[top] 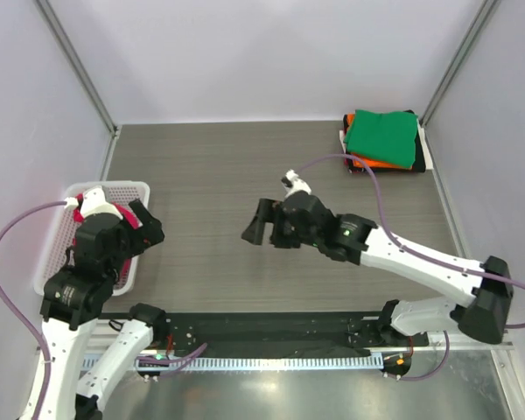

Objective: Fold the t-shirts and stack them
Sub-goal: Grab the tshirt from the pile

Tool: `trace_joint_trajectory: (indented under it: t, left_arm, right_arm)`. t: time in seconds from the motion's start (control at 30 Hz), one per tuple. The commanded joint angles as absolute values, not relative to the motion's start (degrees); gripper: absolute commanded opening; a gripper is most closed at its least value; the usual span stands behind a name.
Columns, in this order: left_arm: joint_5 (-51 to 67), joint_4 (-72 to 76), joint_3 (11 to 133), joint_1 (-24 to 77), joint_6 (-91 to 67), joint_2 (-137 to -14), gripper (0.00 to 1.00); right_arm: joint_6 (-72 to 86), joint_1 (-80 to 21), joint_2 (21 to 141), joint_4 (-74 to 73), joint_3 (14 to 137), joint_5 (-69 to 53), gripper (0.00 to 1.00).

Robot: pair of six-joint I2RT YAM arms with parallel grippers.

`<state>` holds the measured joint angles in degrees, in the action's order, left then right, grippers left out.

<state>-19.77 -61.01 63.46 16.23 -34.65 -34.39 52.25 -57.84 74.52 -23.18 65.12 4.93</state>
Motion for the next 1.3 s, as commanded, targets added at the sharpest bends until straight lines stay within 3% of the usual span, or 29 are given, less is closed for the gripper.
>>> trace_joint_trajectory:
  t: [0.0, 0.1, 0.27, 0.57, 1.1, 1.2, 1.23, 1.27]
  left_arm:
    - [-20.7, -56.7, 63.7, 16.2, -30.9, -34.9, 1.00]
    - [-21.1, -54.5, 63.1, 16.1, -27.8, -35.7, 1.00]
    - [-32.4, -59.6, 66.3, 14.0, -29.3, -50.3, 1.00]
    - [-16.8, -51.2, 64.1, -15.0, -28.4, -64.4, 1.00]
    - [-14.4, -36.4, 64.8, -24.4, -33.1, -92.7, 0.94]
    - [-13.3, -36.1, 65.4, -24.6, -34.0, -96.5, 0.82]
    - [-12.8, -36.1, 65.7, -24.6, -34.2, -96.9, 0.63]
    - [-12.1, -35.9, 66.4, -24.6, -34.5, -96.9, 0.55]
  right_arm:
    - [51.9, -57.7, 67.3, -27.7, 58.1, 11.9, 0.92]
    - [52.8, -57.5, 61.6, -28.7, 53.6, 12.6, 0.96]
    - [52.8, -57.5, 58.3, -30.6, 51.1, 12.4, 0.97]
    - [53.8, -57.5, 55.4, -33.0, 48.2, 11.3, 0.97]
    - [51.9, -57.5, 58.4, -33.0, 46.5, 9.6, 0.97]
    - [51.6, -57.5, 59.8, -33.0, 46.9, 9.5, 0.97]
    - [51.6, -57.6, 60.0, -33.0, 47.1, 9.4, 0.97]
    - [51.4, -57.5, 60.4, -33.0, 47.3, 9.3, 0.97]
